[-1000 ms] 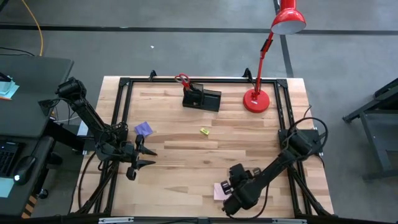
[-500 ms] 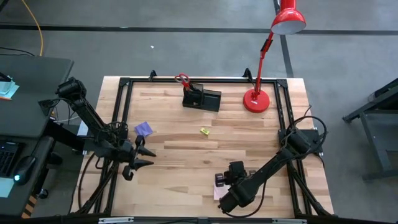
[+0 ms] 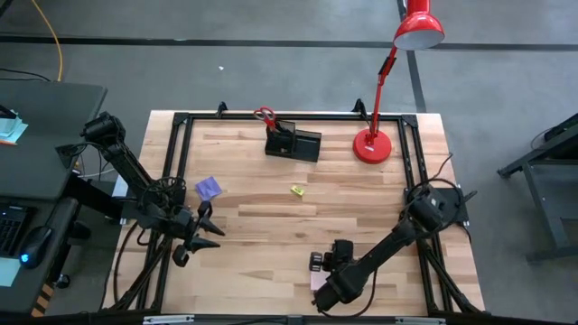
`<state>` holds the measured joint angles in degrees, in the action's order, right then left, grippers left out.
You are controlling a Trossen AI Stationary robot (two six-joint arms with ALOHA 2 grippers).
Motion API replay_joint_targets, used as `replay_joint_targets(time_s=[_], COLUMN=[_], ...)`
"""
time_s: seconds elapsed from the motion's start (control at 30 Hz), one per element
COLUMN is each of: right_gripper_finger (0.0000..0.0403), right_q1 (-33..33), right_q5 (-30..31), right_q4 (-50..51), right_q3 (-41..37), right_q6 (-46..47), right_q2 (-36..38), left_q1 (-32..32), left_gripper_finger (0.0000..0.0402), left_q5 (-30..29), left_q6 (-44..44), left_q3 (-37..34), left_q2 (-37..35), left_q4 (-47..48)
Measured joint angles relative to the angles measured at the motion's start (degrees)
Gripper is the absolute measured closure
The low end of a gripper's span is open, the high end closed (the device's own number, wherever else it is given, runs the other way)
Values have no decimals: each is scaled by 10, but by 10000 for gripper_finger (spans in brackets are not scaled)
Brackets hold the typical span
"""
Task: Pick and place office supplies into organizer
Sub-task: Put the blue clip bender into the desk organizer
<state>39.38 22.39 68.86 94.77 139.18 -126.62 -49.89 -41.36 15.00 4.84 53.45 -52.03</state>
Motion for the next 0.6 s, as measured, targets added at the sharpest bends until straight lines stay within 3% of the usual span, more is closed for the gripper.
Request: replay_joint_targets(time_s=[0.1,0.23,0.6], right_gripper_finger=[318,337,377], right_q1=[0,-8,-19], right_q5=[16,-35,-14], right_q4=[0,10,67], right_q3=[0,0,0], right_q6=[0,1,-1], right_q2=[-2,-2,-2], left_q1=[0,0,0], left_gripper_finger=[252,252,252], left_q5=[0,5,64], left_q6=[-17,-38,-71], left_q3=[0,0,0], left_q2=[0,0,0], left_q4=[0,-1,3])
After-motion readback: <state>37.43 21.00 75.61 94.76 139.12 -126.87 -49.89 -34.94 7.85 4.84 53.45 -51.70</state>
